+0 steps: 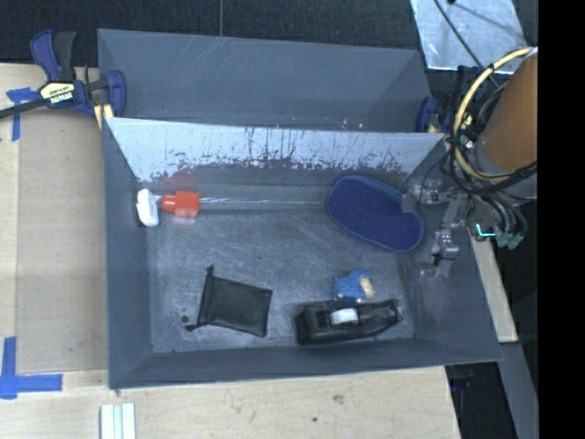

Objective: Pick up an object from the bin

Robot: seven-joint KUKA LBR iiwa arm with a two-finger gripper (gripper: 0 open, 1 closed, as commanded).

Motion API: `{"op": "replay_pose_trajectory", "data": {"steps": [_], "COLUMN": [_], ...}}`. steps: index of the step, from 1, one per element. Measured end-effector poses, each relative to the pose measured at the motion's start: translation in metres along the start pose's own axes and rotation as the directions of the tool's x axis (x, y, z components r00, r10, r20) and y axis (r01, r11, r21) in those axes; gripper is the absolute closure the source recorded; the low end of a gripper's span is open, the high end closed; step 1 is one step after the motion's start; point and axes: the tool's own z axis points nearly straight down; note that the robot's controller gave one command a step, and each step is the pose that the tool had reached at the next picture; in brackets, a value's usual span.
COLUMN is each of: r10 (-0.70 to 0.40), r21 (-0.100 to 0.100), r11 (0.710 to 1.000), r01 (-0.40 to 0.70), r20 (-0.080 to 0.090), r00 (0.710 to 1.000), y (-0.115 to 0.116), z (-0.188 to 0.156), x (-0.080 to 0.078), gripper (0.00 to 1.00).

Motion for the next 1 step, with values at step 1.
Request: {"op": "replay_pose_trajectory", "data": {"steps": [1], "r10": [0.199], "r21": [-0.001], "r11": [0.980], "r01": [-0.199], "r20": [0.002], "r00": [0.980], "y": [0.0087], "z": [0.1253], "x": [-0.0515], "gripper": [0.00]}}
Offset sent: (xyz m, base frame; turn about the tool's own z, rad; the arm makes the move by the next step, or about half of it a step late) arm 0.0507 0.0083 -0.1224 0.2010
